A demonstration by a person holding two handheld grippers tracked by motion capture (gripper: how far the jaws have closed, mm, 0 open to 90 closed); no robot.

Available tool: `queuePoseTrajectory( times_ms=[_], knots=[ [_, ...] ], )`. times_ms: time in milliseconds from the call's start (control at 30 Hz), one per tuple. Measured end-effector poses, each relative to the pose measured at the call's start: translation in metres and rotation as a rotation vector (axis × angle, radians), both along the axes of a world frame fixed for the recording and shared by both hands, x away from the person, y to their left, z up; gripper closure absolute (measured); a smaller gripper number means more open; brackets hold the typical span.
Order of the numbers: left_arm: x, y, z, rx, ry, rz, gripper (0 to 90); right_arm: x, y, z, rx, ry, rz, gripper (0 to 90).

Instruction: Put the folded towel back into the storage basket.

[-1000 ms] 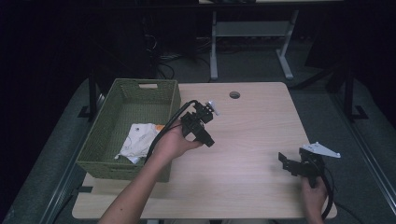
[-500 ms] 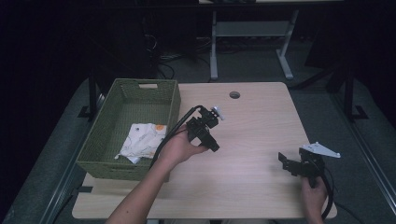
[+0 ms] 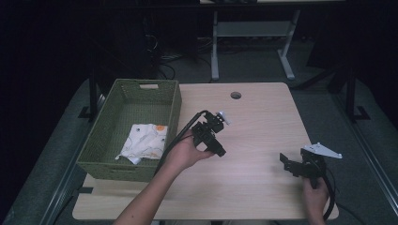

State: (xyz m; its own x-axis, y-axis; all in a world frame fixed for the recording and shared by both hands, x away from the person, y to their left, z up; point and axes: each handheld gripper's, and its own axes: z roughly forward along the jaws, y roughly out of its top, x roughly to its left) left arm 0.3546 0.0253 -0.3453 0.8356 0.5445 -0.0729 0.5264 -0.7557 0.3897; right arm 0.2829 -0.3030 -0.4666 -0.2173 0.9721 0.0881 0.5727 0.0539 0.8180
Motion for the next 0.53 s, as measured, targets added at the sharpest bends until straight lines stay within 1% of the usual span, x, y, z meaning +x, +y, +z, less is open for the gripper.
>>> queuePoseTrajectory(
  times_ms=[133,267,433,533],
  knots=[
    [-0.0020,-0.0023,-0.0020,-0.005,-0.001,-0.008,28.6,-0.0001,0.0000,0.0001,0.000,0.000,-0.002,13.7],
    [-0.0044,-0.0048,-0.0073,-0.011,0.006,-0.008,28.5,-0.0002,0.0001,0.0001,0.001,0.000,-0.004,13.7],
    [-0.0066,-0.0053,-0.0090,-0.014,0.010,-0.009,28.5,-0.0001,0.0001,0.0000,0.000,0.000,-0.004,13.7],
    [-0.0086,-0.0052,-0.0097,-0.025,0.006,-0.013,28.4,-0.0001,-0.0001,0.0001,-0.003,-0.002,-0.004,13.7]
  ],
)
